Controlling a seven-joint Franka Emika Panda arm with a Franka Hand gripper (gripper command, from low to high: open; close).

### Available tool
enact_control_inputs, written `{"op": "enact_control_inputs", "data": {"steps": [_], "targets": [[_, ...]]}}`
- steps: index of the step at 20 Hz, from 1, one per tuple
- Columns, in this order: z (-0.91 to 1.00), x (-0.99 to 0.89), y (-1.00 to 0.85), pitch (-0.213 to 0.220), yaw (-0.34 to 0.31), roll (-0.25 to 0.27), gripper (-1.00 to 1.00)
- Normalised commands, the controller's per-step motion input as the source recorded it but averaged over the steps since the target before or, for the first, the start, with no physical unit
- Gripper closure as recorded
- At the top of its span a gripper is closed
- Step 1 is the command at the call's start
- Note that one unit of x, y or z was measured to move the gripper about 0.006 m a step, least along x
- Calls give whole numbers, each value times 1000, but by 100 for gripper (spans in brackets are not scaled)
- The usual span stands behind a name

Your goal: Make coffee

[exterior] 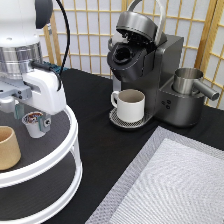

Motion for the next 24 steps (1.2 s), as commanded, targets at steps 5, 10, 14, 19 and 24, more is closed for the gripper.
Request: {"op": "enact_control_inputs", "data": {"steps": [5, 10, 14, 19, 24], "targets": [[-30, -114, 7, 0, 12, 0, 100], [283, -8, 74, -5, 33, 0, 100], [495, 30, 109, -31, 37, 0, 100], [730, 263, 57, -23, 61, 20, 100], [973, 603, 212, 26, 81, 118, 100]]}}
